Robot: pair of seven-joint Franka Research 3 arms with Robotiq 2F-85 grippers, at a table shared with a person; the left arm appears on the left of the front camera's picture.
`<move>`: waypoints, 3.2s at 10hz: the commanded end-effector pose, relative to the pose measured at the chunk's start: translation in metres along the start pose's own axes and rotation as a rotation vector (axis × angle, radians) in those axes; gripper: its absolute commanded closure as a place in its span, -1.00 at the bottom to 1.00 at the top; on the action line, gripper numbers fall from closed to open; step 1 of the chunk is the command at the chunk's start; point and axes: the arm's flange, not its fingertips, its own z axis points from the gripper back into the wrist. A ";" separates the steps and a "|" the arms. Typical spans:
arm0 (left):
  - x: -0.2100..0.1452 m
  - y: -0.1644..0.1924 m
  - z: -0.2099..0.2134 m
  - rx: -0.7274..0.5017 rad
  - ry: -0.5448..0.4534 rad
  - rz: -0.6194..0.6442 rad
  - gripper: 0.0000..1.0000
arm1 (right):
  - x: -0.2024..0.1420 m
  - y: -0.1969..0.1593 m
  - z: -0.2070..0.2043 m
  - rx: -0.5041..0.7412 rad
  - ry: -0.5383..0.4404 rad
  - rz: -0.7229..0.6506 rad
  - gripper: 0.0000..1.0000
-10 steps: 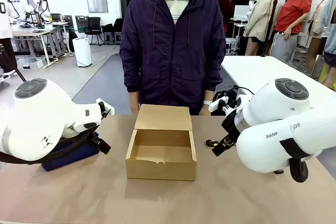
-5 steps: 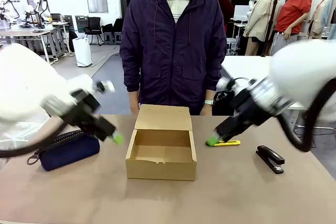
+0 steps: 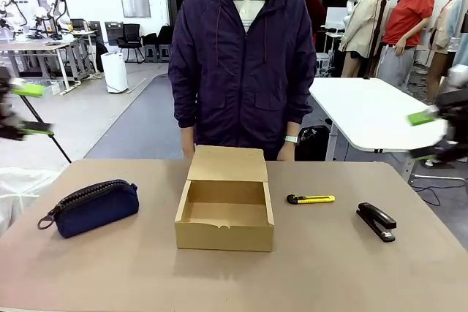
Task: Pack the items into the box.
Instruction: Pick up the item specified by the human and place it in the Mailer Box.
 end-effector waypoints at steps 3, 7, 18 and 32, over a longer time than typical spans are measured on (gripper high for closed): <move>-0.048 0.061 0.062 -0.031 -0.366 0.172 -1.00 | -0.014 -0.076 0.033 0.061 -0.382 -0.227 -1.00; -0.032 0.046 0.070 -0.054 -0.269 0.162 -1.00 | -0.015 -0.063 0.064 0.054 -0.271 -0.190 -1.00; -0.032 0.046 0.070 -0.054 -0.269 0.162 -1.00 | 0.067 -0.022 -0.128 -0.480 0.333 0.037 -1.00; -0.032 0.046 0.070 -0.054 -0.269 0.162 -1.00 | 0.132 -0.069 -0.321 -1.224 0.292 0.171 -1.00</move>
